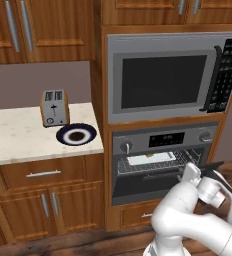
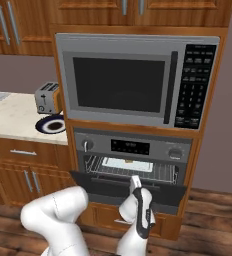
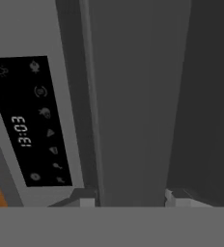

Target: Take the baked cake out of the oven and place it on the plate for cooling. Then close the oven door.

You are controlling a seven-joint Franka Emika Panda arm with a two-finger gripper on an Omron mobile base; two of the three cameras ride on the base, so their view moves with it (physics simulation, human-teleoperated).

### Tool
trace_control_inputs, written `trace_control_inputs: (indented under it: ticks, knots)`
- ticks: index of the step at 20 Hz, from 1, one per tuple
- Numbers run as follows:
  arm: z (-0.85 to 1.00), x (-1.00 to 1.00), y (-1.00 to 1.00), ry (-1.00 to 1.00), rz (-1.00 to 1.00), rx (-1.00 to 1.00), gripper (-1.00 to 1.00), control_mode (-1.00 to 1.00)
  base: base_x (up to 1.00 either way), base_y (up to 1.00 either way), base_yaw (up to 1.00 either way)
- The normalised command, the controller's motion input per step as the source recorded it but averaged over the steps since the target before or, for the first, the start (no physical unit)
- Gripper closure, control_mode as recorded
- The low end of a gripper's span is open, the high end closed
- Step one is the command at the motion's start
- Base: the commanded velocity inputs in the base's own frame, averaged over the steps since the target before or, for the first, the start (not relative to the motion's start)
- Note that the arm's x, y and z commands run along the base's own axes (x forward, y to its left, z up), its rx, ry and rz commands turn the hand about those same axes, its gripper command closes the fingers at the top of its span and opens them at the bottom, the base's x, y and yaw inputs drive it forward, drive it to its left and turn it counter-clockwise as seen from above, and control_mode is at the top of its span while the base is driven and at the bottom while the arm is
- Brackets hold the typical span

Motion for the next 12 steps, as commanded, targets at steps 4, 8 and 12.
trace_control_inputs:
  ticks: [4,8,12]
  knots:
    - [0.00,-0.32,-0.08,0.01,0.00,0.00,1.00,-1.00,0.00,0.00,0.00]
    - [0.00,-0.30,-0.08,0.02,0.00,0.00,-1.00,-1.00,0.00,0.00,0.00]
    - [0.00,-0.24,-0.09,0.04,0.00,0.00,-1.00,-1.00,0.00,0.00,0.00]
